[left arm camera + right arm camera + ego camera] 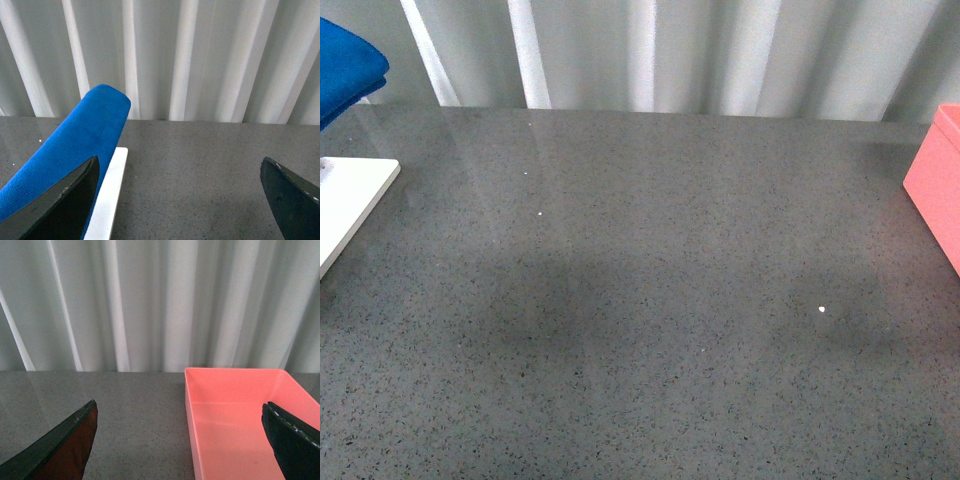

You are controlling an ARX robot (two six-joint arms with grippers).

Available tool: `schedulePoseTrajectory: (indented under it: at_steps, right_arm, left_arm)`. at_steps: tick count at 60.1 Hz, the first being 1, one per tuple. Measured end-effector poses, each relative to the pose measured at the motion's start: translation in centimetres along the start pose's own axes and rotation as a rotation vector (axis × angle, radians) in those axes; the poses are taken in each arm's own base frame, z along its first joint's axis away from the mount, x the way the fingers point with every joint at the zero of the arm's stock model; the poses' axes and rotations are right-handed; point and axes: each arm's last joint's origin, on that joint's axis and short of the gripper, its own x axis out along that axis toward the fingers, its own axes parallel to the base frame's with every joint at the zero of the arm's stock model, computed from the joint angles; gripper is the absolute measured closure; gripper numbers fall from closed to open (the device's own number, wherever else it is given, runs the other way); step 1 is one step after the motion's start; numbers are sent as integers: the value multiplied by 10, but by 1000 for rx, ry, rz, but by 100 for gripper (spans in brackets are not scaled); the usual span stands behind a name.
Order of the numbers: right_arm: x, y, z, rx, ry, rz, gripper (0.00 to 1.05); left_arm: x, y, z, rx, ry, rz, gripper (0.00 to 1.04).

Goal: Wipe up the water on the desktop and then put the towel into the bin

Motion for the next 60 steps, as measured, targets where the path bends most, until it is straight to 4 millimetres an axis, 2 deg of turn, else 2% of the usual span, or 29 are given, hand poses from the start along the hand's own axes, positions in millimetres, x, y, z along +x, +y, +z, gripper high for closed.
schedulePoseTrajectory:
  at_steps: [60]
  right_arm:
    - [0, 0, 0, 0, 0, 0, 7]
  left_arm:
    - [0, 0, 0, 0, 0, 0, 7]
